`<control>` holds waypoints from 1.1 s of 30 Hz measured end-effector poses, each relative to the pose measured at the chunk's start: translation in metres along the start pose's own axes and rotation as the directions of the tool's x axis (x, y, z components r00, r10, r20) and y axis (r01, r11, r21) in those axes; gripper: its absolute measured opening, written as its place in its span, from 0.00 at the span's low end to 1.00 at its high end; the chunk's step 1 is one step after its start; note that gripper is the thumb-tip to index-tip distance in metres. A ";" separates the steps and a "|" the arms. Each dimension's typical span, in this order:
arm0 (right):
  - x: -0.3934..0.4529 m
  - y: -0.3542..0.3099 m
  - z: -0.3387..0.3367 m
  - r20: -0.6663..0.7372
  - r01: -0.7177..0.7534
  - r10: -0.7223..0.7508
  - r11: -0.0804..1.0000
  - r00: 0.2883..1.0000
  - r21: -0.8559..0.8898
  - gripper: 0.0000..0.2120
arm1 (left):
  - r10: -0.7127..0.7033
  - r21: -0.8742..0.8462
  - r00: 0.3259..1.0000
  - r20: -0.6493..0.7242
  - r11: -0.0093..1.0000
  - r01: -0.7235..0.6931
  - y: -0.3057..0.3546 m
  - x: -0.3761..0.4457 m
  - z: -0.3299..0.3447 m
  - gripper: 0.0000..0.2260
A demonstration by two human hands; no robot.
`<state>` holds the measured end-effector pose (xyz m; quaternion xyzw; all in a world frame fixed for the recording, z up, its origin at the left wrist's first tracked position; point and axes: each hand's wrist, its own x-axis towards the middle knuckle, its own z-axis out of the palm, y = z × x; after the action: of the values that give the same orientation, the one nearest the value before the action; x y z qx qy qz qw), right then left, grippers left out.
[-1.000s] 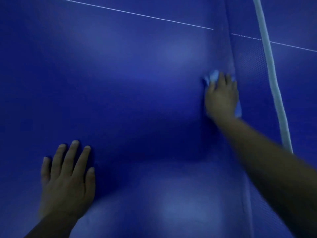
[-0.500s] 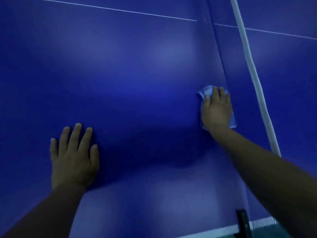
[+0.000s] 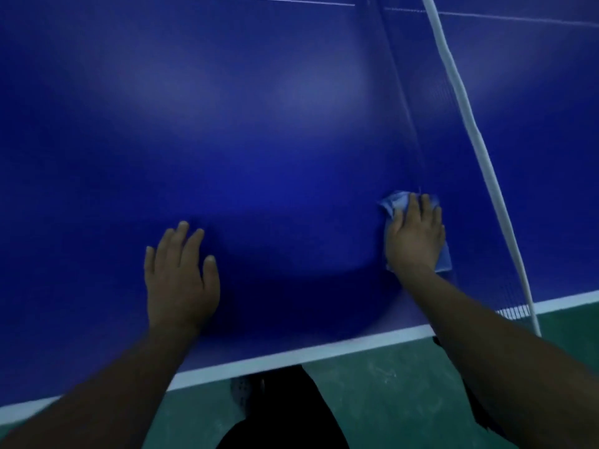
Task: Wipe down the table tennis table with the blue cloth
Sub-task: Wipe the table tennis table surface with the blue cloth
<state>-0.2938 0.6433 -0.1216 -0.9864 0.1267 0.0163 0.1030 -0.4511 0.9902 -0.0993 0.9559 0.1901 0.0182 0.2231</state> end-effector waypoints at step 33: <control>-0.160 0.094 -0.039 0.079 0.067 -0.065 0.998 0.995 -0.018 0.18 | 0.187 0.012 0.982 0.015 0.982 -0.187 -0.037 -0.118 0.011 0.26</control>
<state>-0.4720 0.5856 -0.0932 -0.9897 0.0896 0.0526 0.0981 -0.5719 0.9724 -0.1192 0.9711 0.0980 0.0314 0.2152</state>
